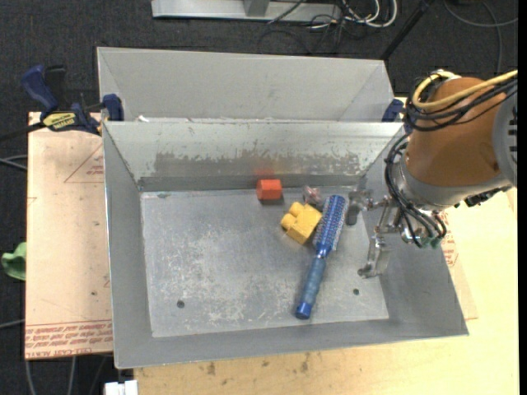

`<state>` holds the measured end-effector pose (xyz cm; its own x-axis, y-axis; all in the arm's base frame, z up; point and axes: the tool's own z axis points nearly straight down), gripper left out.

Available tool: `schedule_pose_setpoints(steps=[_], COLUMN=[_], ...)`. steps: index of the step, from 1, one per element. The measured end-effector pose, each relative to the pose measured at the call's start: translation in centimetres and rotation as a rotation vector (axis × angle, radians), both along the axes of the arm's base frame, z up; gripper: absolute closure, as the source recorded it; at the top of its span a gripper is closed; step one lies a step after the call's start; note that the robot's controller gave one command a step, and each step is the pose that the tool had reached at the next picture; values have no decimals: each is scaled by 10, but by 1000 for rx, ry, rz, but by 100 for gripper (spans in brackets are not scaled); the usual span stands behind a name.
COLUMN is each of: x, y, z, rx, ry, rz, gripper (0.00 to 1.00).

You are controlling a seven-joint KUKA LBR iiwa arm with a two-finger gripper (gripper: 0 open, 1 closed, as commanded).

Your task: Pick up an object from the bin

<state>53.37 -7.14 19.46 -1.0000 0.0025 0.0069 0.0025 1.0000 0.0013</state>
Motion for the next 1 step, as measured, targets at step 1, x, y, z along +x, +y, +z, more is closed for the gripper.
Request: schedule_pose_setpoints(steps=[1], x=[35], y=[31], z=[-122], rx=[0], ry=[-16], rz=[522], gripper=[0])
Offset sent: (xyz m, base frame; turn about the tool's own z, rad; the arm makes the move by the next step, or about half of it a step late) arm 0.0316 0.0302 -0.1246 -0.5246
